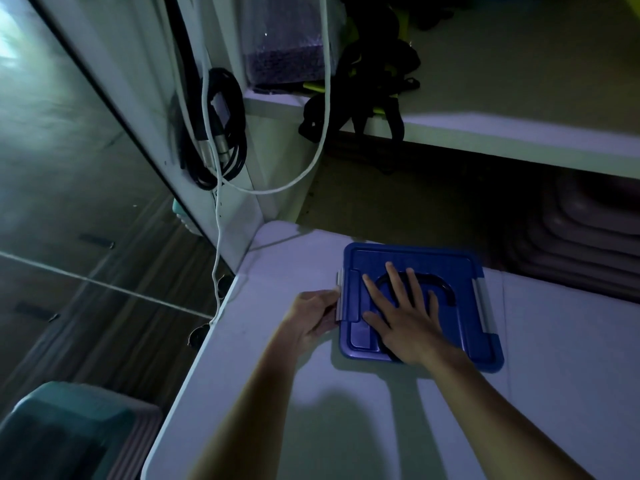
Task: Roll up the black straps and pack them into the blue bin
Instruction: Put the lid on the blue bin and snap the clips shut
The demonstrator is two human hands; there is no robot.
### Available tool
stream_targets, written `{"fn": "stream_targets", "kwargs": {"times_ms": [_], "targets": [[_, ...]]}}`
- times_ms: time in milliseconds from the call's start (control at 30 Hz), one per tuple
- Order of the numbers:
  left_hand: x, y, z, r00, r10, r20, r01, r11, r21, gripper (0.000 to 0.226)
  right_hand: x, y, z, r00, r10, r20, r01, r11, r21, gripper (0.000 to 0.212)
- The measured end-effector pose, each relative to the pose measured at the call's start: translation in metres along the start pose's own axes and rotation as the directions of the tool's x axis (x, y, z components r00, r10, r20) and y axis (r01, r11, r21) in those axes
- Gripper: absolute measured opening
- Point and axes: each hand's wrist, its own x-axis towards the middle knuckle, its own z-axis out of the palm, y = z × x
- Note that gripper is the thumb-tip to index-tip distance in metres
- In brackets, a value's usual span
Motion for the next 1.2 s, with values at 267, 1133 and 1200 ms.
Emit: {"fn": "stream_targets", "kwargs": {"times_ms": [267,1133,1200], "targets": [[0.008,0.003,0.007,0.995,0.095,-0.034,-0.086,0.974,0.209,0.026,0.002,0.001,0.001,1.0,-0.009,-0.022,0.009,1.0,0.008,0.059],[-0.019,0.0,0.047,0.902,0.395,-0.171,-0.179,0.706,0.686,0.017,-0.068,0.095,-0.021,0.792,0.59,-0.156,-0.324,0.623,0.712,0.034],[-0.022,-0.001,0.056,0.907,0.4,-0.134,-0.193,0.674,0.713,0.016,-0.079,0.105,-0.019,0.783,0.6,-0.166,-0.278,0.576,0.769,0.029]]}}
